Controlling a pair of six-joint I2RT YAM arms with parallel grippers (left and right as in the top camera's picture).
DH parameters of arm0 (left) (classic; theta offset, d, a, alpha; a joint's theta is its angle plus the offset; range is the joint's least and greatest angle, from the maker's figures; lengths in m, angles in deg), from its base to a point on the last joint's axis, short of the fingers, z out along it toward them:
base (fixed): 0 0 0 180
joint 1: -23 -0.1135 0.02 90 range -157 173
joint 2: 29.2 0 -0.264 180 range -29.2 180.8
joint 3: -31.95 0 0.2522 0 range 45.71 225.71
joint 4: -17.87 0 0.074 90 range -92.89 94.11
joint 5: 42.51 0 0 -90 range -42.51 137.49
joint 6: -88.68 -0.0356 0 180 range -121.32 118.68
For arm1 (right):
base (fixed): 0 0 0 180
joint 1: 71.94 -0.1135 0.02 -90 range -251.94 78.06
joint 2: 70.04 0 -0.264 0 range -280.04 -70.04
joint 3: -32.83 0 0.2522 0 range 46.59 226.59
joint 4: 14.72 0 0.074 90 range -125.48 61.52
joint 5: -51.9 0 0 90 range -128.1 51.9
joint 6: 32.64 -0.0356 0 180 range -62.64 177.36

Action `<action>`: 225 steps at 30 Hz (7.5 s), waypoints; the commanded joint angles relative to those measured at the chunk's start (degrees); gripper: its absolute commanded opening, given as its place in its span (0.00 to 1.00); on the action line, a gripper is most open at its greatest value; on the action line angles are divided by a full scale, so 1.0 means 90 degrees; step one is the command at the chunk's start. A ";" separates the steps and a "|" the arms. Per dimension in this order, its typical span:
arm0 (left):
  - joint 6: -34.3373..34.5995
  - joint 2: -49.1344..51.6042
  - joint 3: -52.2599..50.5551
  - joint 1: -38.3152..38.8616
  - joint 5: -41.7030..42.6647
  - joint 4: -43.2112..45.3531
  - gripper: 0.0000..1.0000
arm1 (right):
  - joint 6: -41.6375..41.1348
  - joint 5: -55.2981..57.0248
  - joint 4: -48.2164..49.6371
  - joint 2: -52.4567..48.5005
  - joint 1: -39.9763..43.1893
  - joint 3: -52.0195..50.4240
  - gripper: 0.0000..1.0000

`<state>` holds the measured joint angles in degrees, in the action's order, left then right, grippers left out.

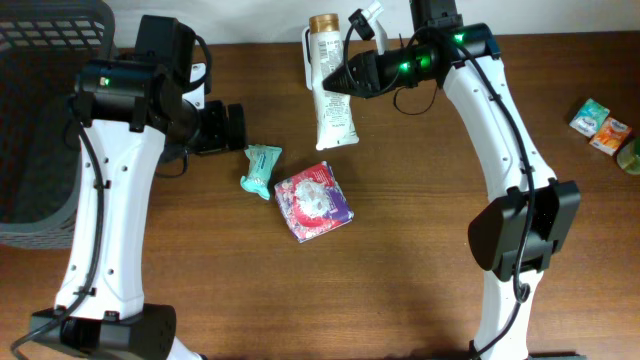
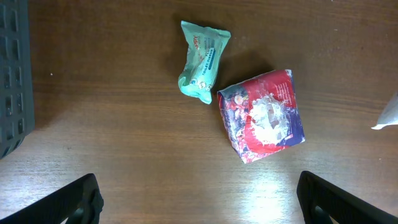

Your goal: Scan the item barcode

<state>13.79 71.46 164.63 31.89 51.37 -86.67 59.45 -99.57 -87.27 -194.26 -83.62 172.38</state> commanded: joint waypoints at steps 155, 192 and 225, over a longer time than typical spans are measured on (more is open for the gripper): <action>-0.0097 -0.0007 0.0017 0.0024 -0.0027 0.0007 0.99 | -0.1265 0.5479 -0.2280 -0.0809 -0.0845 0.0024 0.09; -0.0097 -0.0007 0.0017 0.0024 -0.0027 0.0007 0.99 | -0.2565 0.8230 -0.1569 -0.0806 -0.0612 -0.0772 0.04; -0.0097 -0.0007 0.0017 0.0024 -0.0024 0.0007 0.99 | -0.0593 0.2482 -0.0078 -0.0923 0.1423 -0.1484 0.95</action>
<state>13.79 71.50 164.63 31.89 51.37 -86.63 53.35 -70.57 -90.15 -202.41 -70.53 160.84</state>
